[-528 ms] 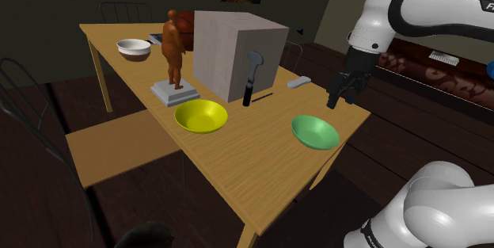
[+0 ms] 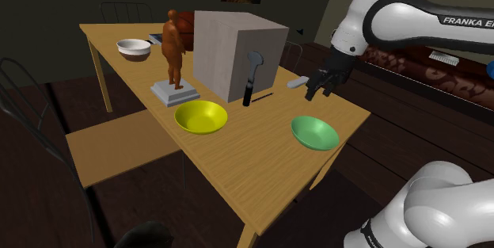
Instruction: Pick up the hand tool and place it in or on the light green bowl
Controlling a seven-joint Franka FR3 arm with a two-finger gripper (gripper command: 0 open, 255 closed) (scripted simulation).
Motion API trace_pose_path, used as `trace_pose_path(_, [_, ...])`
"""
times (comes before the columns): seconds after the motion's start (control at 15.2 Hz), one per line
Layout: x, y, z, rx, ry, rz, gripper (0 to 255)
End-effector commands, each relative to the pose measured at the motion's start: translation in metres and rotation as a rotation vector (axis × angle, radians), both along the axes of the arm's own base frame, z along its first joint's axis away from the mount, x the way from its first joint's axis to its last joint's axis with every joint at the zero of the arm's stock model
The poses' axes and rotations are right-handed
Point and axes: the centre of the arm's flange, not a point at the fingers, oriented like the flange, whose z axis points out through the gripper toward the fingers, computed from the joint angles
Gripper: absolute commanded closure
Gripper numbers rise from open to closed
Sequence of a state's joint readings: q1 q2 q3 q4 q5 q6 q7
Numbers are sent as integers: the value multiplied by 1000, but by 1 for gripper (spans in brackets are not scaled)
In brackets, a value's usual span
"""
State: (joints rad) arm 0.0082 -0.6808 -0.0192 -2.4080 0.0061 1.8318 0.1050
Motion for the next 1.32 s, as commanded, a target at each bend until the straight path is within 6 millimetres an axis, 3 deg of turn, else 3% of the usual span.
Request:
trace_pose_path(0.0, [18,2,-3,-5,-64,13,0])
trace_pose_path(0.53, [89,4,-7,-27,-297,63,0])
trace_pose_path(1.06, [159,10,4,-49,-530,114,0])
trace_pose_path(1.25, [166,10,-4,-49,-532,114,0])
